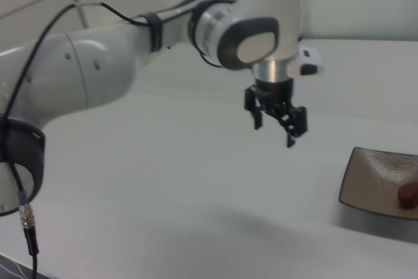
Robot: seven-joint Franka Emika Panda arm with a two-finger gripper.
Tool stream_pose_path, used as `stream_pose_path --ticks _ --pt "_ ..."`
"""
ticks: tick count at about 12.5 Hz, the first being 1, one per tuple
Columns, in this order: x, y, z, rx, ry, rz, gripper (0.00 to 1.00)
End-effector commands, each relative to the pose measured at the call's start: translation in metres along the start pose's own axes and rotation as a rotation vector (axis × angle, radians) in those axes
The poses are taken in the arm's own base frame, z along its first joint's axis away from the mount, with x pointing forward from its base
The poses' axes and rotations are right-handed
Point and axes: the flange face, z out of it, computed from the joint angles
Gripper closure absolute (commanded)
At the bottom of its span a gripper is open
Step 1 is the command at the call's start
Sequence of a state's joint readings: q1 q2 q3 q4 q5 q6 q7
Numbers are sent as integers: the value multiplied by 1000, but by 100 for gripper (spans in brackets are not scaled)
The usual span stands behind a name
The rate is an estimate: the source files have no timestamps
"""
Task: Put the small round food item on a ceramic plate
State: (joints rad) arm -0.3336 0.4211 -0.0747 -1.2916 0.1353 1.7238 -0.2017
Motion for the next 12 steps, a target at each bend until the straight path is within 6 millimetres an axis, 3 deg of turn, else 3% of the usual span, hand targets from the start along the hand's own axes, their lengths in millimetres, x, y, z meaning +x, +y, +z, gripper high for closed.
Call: stream_pose_path --ticks 1,3,7,9,12 --pt "-55 -58 -38 -6 -50 -10 0" --pt "-86 -100 -44 -2 -75 -72 0" --pt "-129 -156 -52 10 -74 -163 0" --pt "-139 -199 -53 12 -77 -216 0" --pt "-135 -225 -56 -22 -4 -258 0"
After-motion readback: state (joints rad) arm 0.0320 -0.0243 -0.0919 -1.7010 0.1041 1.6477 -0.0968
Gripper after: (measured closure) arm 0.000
